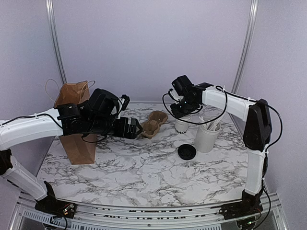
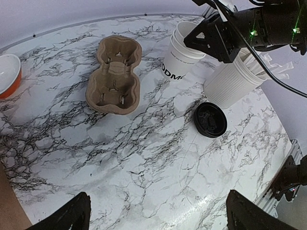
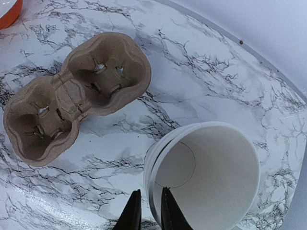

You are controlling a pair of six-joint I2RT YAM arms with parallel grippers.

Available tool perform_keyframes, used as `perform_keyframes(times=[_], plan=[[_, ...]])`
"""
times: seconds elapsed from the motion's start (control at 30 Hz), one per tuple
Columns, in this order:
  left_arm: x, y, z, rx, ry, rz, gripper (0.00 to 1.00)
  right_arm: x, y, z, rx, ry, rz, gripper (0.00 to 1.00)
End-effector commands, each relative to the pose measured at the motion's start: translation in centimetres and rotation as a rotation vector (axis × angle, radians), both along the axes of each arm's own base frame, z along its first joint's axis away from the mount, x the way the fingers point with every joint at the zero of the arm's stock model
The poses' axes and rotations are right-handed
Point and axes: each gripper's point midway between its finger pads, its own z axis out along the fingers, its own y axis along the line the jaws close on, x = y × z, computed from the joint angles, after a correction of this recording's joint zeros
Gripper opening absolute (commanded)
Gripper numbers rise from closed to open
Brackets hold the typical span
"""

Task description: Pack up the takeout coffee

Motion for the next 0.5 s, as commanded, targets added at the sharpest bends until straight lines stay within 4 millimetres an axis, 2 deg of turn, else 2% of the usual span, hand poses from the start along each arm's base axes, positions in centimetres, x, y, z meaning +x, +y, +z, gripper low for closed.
perform_keyframes(times=[0.0, 0.27, 0.47], plan=[[0.51, 0.0, -0.7, 0.011, -0.008, 0.02, 0.99, 0.92, -0.28, 0.57, -0.004, -0.02, -0.01, 0.14], [0.56, -0.07, -0.81, 0.013, -0.005, 0.018, 0.99, 0.94, -0.21, 0.17, -0.013, -0.013, -0.002, 0.1], [0.61, -0.24, -1.15, 0.017, 0.003, 0.013, 0.99, 1.09, -0.31, 0.37, -0.022, -0.016, -0.004, 0.03]])
